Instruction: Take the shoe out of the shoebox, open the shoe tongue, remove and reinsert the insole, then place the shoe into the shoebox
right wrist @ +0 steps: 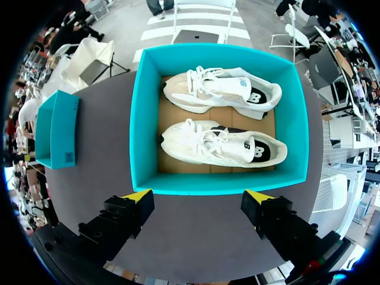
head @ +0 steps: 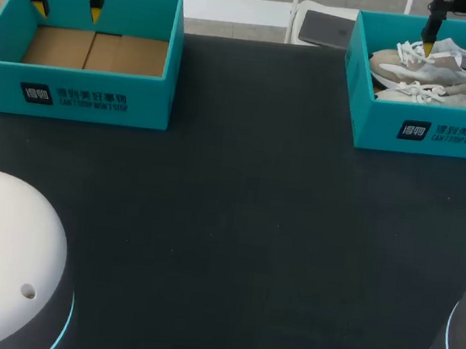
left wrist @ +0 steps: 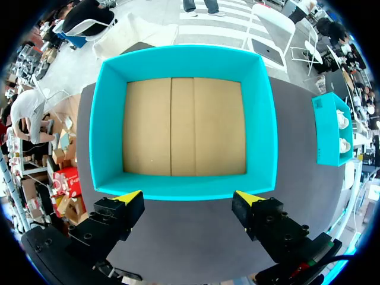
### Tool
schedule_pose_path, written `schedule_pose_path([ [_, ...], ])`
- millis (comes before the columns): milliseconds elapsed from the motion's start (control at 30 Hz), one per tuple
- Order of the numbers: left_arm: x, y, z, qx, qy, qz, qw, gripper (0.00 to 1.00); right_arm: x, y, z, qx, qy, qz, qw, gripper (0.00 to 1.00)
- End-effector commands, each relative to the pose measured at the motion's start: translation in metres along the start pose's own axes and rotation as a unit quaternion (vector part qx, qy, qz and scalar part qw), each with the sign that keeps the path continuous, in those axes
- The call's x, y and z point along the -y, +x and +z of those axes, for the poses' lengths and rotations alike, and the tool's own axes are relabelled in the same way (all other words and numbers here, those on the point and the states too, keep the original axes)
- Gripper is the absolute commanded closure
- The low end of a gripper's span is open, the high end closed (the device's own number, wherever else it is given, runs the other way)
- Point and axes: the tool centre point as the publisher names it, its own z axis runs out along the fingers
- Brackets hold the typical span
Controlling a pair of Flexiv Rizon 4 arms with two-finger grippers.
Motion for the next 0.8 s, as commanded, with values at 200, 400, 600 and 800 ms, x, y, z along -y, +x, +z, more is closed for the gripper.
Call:
schedule_pose_path([
  [200, 0.0, 0.0, 0.0, 0.0, 0.0, 0.0, 1.0, 0.0, 0.0, 0.0, 0.0, 0.0, 0.0, 0.0, 1.0, 0.0],
  [400, 0.0, 0.0, 0.0, 0.0, 0.0, 0.0, 1.0, 0.0, 0.0, 0.0, 0.0, 0.0, 0.0, 0.0, 1.0, 0.0],
  [600, 0.0, 0.0, 0.0, 0.0, 0.0, 0.0, 1.0, 0.0, 0.0, 0.0, 0.0, 0.0, 0.0, 0.0, 1.0, 0.0],
  [800, 0.0, 0.0, 0.0, 0.0, 0.0, 0.0, 1.0, 0.0, 0.008, -0.055, 0.0, 0.036, -0.026, 0.043, 0.998, 0.0],
])
